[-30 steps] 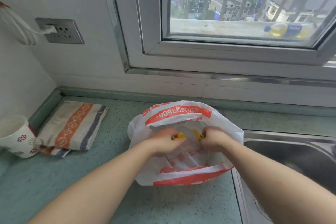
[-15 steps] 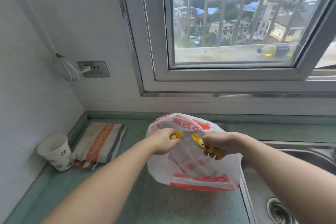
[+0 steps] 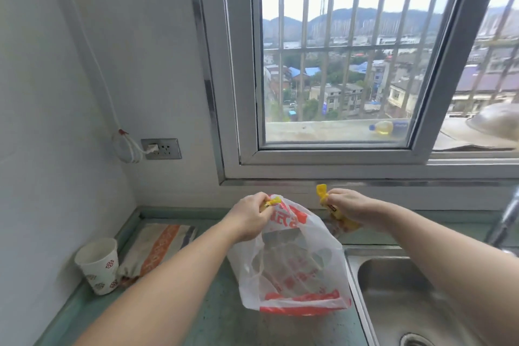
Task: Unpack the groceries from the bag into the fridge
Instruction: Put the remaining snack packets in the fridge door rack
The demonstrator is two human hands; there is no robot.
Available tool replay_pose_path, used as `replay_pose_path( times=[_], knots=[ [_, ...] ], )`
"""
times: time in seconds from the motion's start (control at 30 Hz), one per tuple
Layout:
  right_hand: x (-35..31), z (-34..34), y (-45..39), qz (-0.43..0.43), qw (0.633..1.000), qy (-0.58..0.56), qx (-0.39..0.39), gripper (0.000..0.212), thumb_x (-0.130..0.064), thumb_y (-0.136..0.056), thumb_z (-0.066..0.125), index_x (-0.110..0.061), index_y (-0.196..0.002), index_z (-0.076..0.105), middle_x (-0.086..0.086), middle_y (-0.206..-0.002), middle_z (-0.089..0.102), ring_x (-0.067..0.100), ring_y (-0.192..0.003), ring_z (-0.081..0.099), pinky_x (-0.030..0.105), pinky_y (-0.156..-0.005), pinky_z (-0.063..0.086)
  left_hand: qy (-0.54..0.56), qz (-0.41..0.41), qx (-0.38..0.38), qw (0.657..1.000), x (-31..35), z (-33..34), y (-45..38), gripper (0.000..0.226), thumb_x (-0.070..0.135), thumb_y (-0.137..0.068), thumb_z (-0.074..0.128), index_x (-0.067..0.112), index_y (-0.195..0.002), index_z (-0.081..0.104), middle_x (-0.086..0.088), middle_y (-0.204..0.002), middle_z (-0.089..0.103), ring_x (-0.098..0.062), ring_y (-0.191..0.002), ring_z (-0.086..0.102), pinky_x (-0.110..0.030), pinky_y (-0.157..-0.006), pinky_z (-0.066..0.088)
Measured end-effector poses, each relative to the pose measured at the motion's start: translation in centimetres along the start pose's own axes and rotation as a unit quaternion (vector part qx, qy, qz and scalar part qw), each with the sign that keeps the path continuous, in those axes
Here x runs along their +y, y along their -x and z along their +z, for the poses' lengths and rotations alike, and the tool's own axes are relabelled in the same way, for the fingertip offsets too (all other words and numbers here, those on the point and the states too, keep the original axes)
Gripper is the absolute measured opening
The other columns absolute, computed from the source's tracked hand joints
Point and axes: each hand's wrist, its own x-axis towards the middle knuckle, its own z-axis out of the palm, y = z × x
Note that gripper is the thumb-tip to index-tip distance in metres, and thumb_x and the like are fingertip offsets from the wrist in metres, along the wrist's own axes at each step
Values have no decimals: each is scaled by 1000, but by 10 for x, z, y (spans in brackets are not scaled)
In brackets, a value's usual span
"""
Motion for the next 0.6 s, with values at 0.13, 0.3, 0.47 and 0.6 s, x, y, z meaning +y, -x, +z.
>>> replay_pose_path(
  times=[0.13,0.3,0.47,0.6],
  knots=[
    [-22,-13,42,-35,996,37,74,16,-10,-97,36,-5,-90,50,12,-81,61,24,-57,54,29,-52,44,11,80,46,996,25,-16,11,20,36,-95,55,24,-111,59,-2,-109,62,-21,-98,59,-35,-86,50],
    [-27,-11,98,-35,983,54,171,24,-29,-103,35,-11,-99,51,4,-71,45,13,-51,36,23,-42,31,88,146,14,985,62,-17,34,18,37,-94,56,29,-109,57,4,-95,65,-13,-73,62,-22,-65,53],
    [-27,-22,155,-54,969,52,236,33,-33,-104,32,-9,-104,55,1,-69,45,10,-50,37,16,-38,31,92,204,-17,974,110,-10,60,23,44,-95,50,25,-106,59,-3,-95,65,-24,-87,58,-32,-75,43],
    [-27,-40,205,-34,957,64,280,29,-39,-101,38,-13,-100,51,4,-78,60,12,-52,46,20,-42,38,84,253,-24,963,151,-16,76,26,39,-99,45,19,-110,58,-9,-102,66,-30,-97,59,-34,-81,44]
  ],
)
